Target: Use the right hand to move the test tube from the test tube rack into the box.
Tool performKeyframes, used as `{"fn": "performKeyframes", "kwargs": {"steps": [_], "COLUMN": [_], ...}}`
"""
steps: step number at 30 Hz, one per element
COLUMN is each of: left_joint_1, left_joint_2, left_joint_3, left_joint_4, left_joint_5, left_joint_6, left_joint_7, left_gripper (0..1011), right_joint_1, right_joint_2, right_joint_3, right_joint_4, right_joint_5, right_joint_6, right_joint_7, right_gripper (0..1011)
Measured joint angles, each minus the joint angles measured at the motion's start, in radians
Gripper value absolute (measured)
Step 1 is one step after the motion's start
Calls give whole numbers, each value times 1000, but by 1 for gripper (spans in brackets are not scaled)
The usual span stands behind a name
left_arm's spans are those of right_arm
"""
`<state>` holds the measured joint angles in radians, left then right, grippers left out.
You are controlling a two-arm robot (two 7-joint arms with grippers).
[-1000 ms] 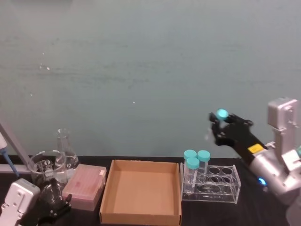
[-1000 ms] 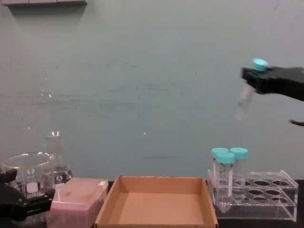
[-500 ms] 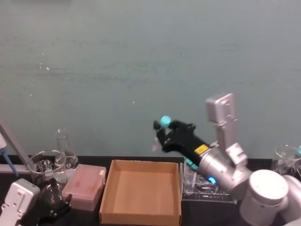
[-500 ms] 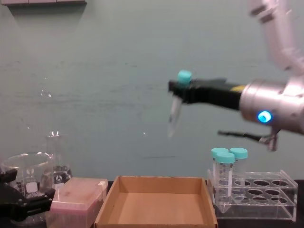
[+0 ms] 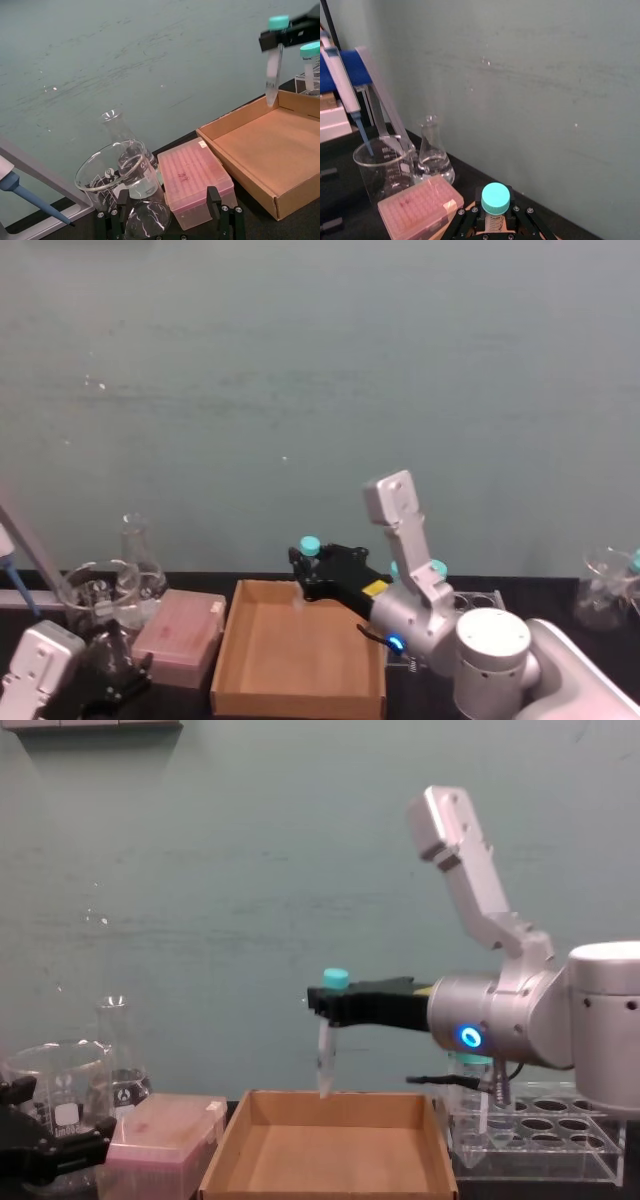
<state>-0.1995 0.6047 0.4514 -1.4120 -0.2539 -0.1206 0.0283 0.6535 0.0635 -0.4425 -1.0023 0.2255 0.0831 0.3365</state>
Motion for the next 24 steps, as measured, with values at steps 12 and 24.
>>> {"fn": "performKeyframes", "kwargs": {"steps": [12, 24], "left_joint_1": [0, 0], "left_joint_2": [0, 0], "left_joint_3": [0, 0], "left_joint_4": [0, 0], "left_joint_5": [0, 0], "left_joint_6": [0, 0], "left_joint_7": [0, 0], "left_gripper": [1000, 1000], "right_joint_1": [40, 47], "right_joint_2": [-39, -43], "right_joint_3": [4, 9], "right_joint_4": [135, 154], "right_joint_5": [-38, -48], "right_joint_6": [-33, -46], "right_joint_7": [-18, -21], "right_gripper": [213, 213]}}
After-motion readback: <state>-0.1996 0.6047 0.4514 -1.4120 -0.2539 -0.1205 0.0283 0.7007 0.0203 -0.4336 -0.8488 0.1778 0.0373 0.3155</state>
